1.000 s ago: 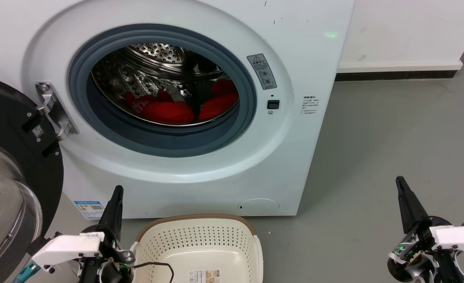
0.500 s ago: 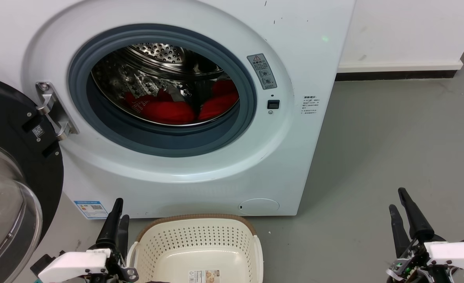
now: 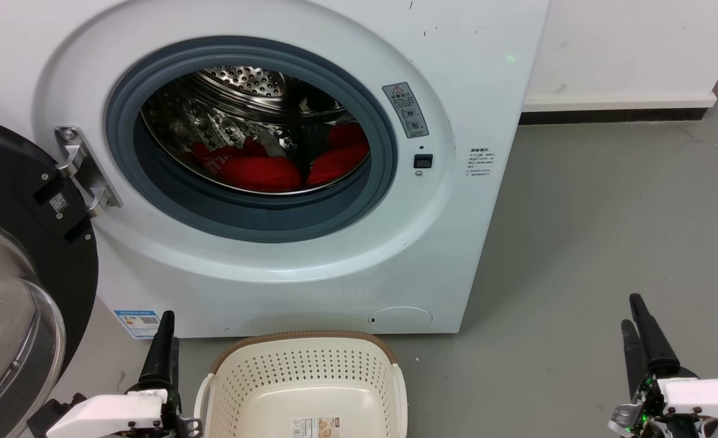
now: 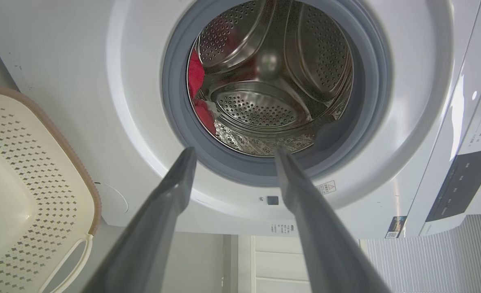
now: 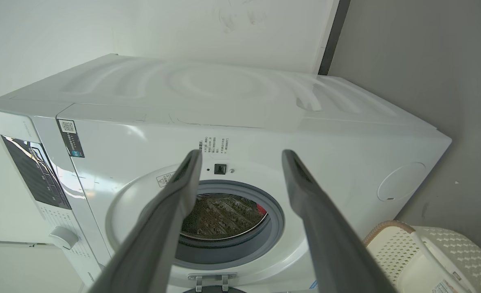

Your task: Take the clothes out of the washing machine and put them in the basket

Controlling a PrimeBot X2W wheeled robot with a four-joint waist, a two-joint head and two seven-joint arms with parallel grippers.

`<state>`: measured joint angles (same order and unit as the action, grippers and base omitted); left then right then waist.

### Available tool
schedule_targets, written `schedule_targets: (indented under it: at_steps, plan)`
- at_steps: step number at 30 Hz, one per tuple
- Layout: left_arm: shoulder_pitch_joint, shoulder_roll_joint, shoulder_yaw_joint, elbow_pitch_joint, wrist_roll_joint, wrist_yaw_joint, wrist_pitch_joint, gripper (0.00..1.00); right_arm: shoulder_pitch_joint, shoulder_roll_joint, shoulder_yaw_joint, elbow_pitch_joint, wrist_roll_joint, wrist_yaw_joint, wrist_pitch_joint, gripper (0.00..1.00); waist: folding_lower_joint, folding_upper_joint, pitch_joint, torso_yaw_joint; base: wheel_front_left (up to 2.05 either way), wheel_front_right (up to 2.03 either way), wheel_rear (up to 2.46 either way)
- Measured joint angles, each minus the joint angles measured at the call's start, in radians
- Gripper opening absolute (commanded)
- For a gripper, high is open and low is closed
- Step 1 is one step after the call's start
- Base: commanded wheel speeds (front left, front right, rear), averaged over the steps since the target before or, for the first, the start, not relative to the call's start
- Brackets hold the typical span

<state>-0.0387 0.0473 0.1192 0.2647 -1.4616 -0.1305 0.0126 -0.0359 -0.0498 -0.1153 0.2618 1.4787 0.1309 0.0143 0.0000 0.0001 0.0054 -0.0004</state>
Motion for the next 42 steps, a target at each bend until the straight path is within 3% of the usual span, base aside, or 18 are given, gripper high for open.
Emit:
schedule_targets:
  at_steps: [8, 16, 21, 30, 42]
  plan:
    - [0.005, 0.000, 0.026, -0.014, 0.120, 0.000, -0.027, 1.00, 0.000, 0.001, -0.061, -0.014, -0.177, 0.000, -0.029, 1.00, 0.0000, 0.0000, 0.001, 0.000, 0.00, 0.00, 0.00]
    - [0.008, 0.000, 0.070, -0.105, 0.283, 0.053, -0.061, 1.00, -0.001, 0.001, -0.093, -0.087, -0.424, 0.000, -0.062, 1.00, 0.0000, -0.0001, 0.005, 0.000, 0.00, 0.00, 0.00]
    - [0.009, 0.000, 0.070, -0.173, 0.416, 0.137, -0.078, 1.00, -0.001, 0.001, -0.086, -0.151, -0.570, 0.000, -0.077, 1.00, 0.0000, 0.0000, 0.008, -0.001, 0.00, 0.00, 0.00]
    - [0.015, 0.001, -0.002, -0.286, 0.612, 0.220, -0.105, 1.00, -0.001, 0.001, -0.061, -0.238, -0.779, 0.000, -0.104, 1.00, 0.0000, 0.0000, 0.014, -0.002, 0.00, 0.00, 0.00]
    - [0.040, 0.001, -0.073, -0.360, 0.820, 0.201, -0.139, 1.00, 0.010, 0.001, 0.016, -0.335, -1.094, 0.000, -0.139, 1.00, 0.0001, 0.0000, 0.017, -0.003, 0.00, 0.00, 0.00]
